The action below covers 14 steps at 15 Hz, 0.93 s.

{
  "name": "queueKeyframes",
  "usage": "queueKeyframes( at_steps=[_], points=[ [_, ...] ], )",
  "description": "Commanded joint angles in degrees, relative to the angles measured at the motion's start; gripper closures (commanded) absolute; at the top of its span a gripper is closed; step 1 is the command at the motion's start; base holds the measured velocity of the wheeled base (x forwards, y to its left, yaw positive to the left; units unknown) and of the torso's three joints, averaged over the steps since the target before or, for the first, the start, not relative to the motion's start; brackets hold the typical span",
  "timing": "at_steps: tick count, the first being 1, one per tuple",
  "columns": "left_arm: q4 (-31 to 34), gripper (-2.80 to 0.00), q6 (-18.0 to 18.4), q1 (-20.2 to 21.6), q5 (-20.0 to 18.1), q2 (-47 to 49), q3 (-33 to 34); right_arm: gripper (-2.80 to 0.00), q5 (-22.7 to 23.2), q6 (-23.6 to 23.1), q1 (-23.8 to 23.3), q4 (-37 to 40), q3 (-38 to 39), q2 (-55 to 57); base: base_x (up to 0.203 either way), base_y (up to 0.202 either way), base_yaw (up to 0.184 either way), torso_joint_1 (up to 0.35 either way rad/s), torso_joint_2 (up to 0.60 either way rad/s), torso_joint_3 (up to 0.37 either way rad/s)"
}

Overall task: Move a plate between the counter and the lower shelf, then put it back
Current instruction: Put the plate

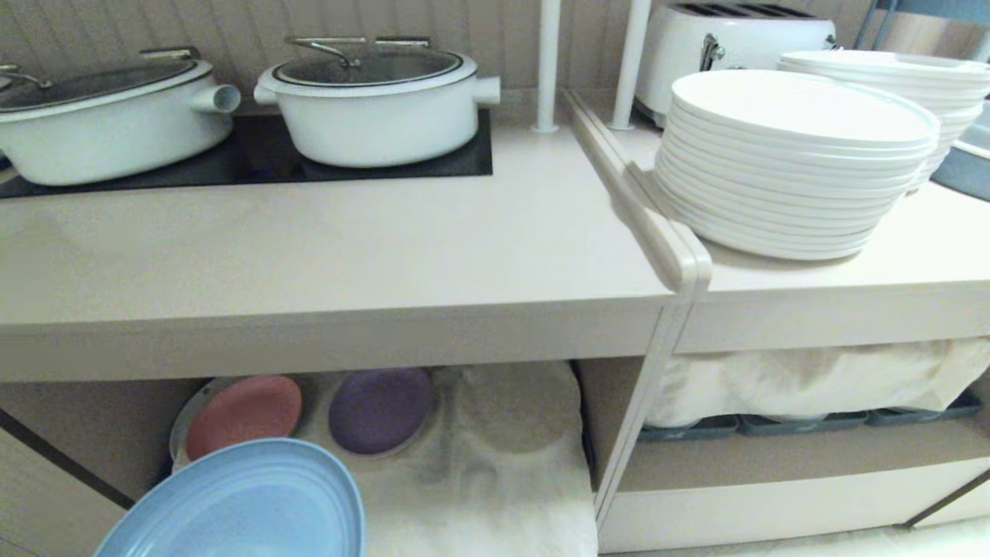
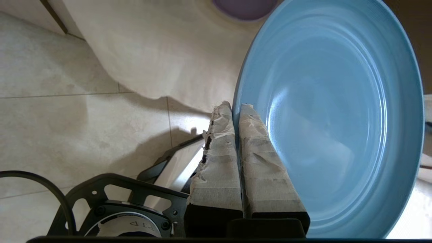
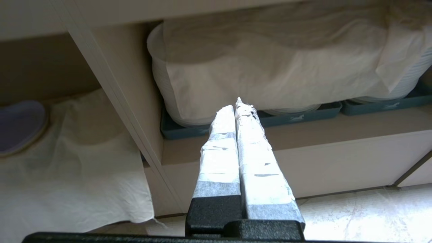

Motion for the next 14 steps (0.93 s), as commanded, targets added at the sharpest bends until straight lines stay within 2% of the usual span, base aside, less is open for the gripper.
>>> queueKeyframes(
  at_steps=[1,14],
  points=[
    [0.16,0.0,-0.21,-0.02,0.01,0.1,0.07,0.0,-0.01,0.02,0.01,-0.02,0.0,0.0,0.0,0.0,0.0,0.228,-0.51,-0.277],
    [0.16,0.0,-0.23,-0.02,0.01,0.01,0.07,0.0,-0.01,0.02,0.01,-0.02,0.0,0.0,0.0,0.0,0.0,0.261,-0.56,-0.302]
  ],
)
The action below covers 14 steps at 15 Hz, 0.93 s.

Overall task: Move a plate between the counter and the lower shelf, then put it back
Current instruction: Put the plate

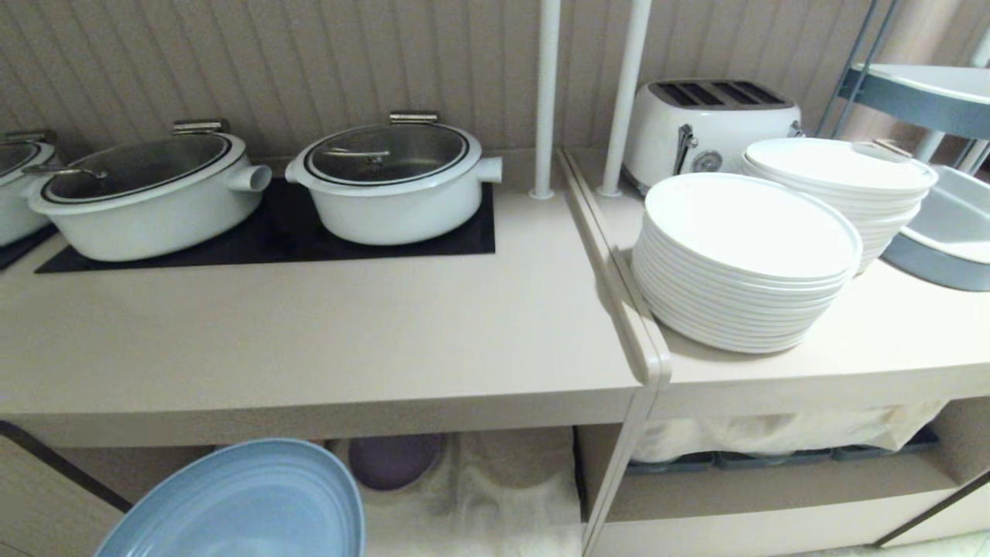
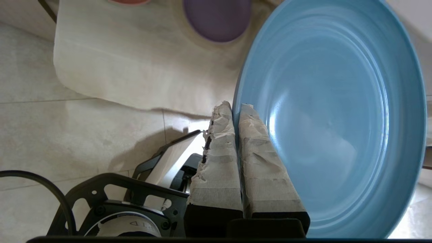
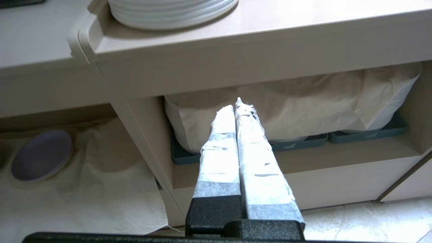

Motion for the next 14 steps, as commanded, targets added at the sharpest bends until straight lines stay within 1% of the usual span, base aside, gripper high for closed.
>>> queueKeyframes(
  at_steps=[1,14],
  points=[
    [0.18,0.0,-0.16,0.03,0.02,-0.12,-0.04,0.0,-0.01,0.04,0.01,-0.02,0.0,0.0,0.0,0.0,0.0,0.218,-0.44,-0.231],
    [0.13,0.0,-0.16,0.03,0.02,-0.34,-0.21,0.0,-0.01,-0.05,0.01,-0.02,0.0,0.0,0.0,0.0,0.0,0.168,-0.34,-0.174]
  ],
)
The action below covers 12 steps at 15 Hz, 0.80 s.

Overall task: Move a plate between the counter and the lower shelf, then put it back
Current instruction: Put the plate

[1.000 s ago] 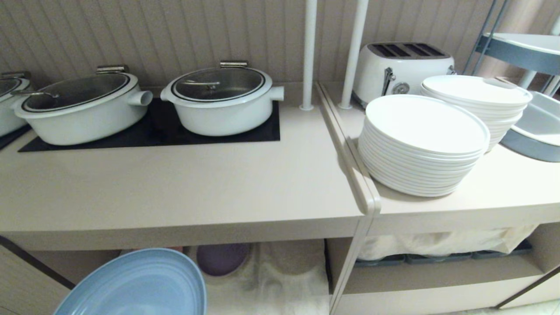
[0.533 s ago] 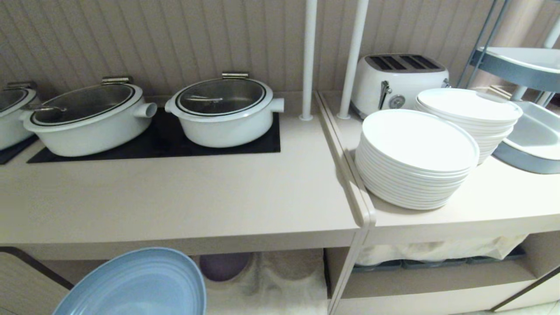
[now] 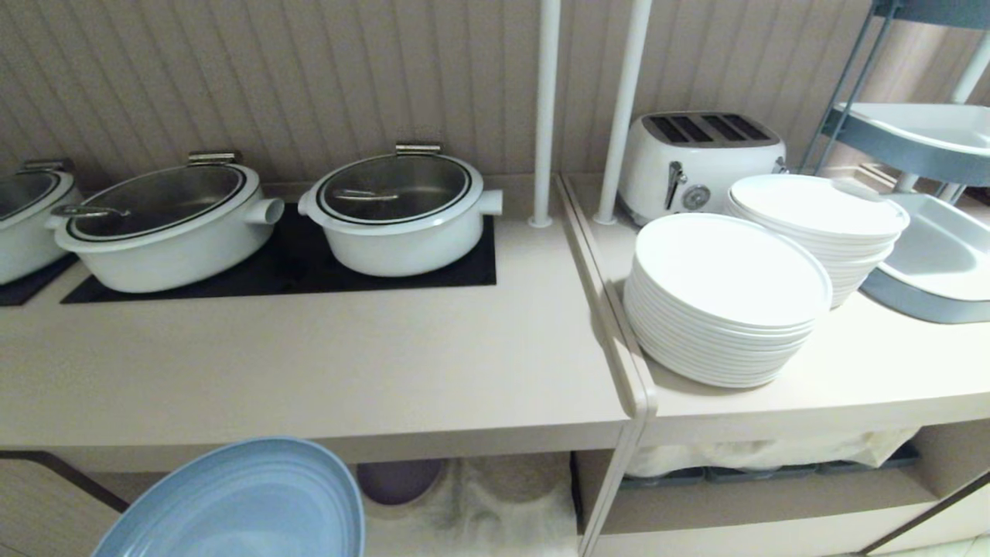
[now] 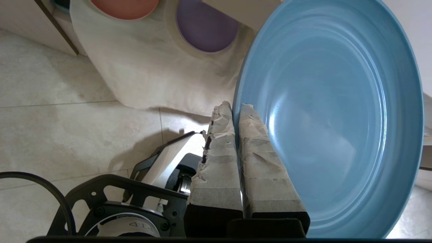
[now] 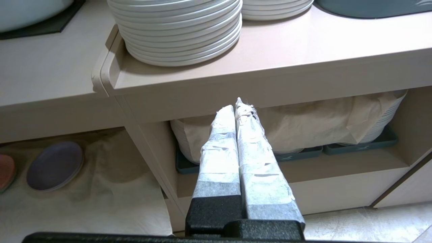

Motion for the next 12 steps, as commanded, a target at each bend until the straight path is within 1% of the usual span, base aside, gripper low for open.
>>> queueKeyframes(
  at_steps=[1,3,12],
  points=[
    [0.12,0.0,-0.18,-0.02,0.02,-0.05,-0.01,0.0,-0.01,0.03,0.01,-0.04,0.0,0.0,0.0,0.0,0.0,0.173,-0.34,-0.173],
    [0.2,0.0,-0.18,-0.02,0.02,-0.05,-0.01,0.0,-0.01,0.11,0.01,-0.04,0.0,0.0,0.0,0.0,0.0,0.095,-0.21,-0.093],
    [-0.15,0.0,-0.54,-0.02,-0.59,0.66,-1.31,0.0,-0.01,0.11,0.01,-0.04,0.0,0.0,0.0,0.0,0.0,0.0,0.0,0.0]
  ],
)
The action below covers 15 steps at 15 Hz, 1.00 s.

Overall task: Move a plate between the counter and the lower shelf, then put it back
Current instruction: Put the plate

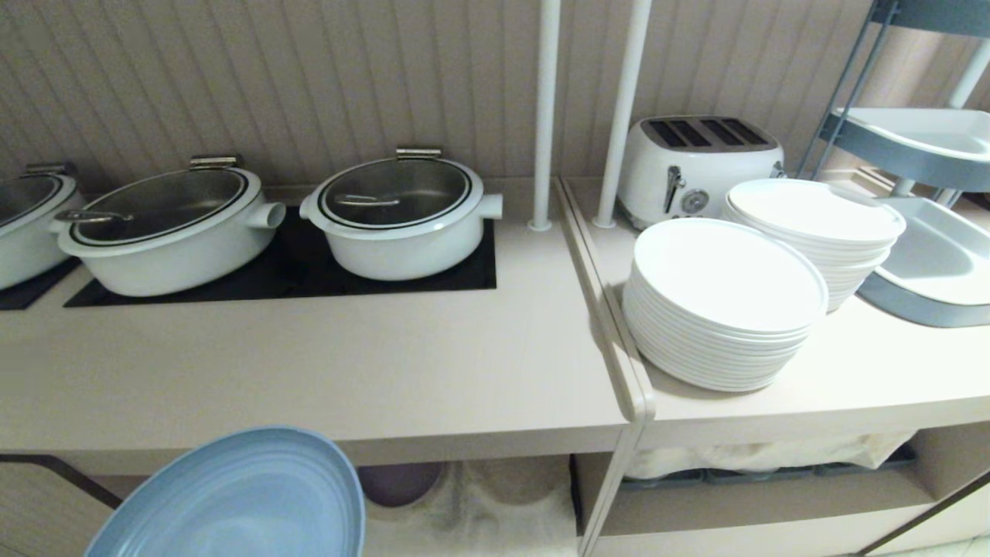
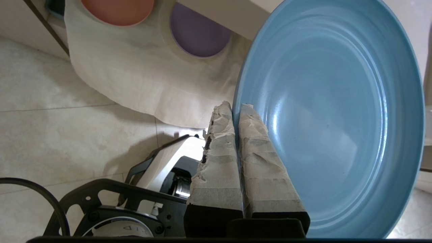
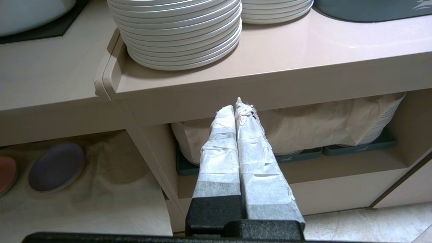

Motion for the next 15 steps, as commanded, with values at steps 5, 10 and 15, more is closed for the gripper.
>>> queueKeyframes(
  at_steps=[5,10,15],
  points=[
    [-0.24,0.0,-0.27,0.02,-0.51,3.16,-2.03,0.0,-0.01,0.02,0.01,-0.02,0.0,0.0,0.0,0.0,0.0,0.0,0.0,0.0],
    [-4.48,0.0,-0.27,0.03,-0.67,9.44,-4.16,0.0,-0.01,0.02,0.01,-0.02,0.0,0.0,0.0,0.0,0.0,0.0,0.0,0.0],
    [-7.82,0.0,-1.59,-0.01,-0.75,15.5,-5.47,0.0,-0.01,0.02,0.01,-0.02,0.0,0.0,0.0,0.0,0.0,0.0,0.0,0.0]
  ],
)
